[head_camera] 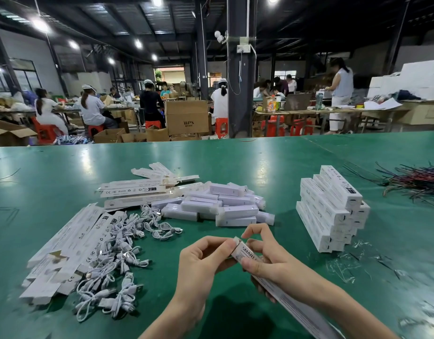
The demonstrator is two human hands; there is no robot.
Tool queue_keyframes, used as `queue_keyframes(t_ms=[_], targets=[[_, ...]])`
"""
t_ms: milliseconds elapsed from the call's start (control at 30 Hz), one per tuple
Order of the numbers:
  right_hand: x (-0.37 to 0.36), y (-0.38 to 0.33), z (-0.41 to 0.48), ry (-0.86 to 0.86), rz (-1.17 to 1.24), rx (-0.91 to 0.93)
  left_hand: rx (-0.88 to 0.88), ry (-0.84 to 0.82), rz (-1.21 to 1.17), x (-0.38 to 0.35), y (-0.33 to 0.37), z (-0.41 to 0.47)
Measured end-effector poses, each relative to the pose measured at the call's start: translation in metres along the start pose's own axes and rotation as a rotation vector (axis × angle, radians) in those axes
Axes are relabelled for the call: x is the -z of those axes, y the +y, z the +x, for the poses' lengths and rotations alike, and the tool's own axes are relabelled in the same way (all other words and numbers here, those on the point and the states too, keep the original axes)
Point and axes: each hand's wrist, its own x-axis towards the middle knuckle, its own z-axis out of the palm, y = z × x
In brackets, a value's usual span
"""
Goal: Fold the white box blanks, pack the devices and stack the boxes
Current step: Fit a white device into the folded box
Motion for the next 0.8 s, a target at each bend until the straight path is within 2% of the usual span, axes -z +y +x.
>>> queue_keyframes(t_ms=[300,533,633,733,800], targets=[[0.003,0.002,0.003,0.009,-0.019,-0.021,0.022,-0.072,-0.018,0.002,-0.002,0.001],[0.006,0.006,0.005,0.033,0.008,-0.048,0.043,-0.137,0.126,0.003,-0.005,0.002],[0.003,0.003,0.012,-0.026,0.168,-0.121,0.104,-0.085,0.026,0.007,-0.003,0.009],[0.006,-0.002,0.021,0.03,0.572,-0.207,0.217,0.088,-0.182,0.014,-0.003,0.022],[0.013,-0.003,0.018,-0.001,0.761,-0.082,0.285,0.188,-0.316,0.021,-0.002,0.029]])
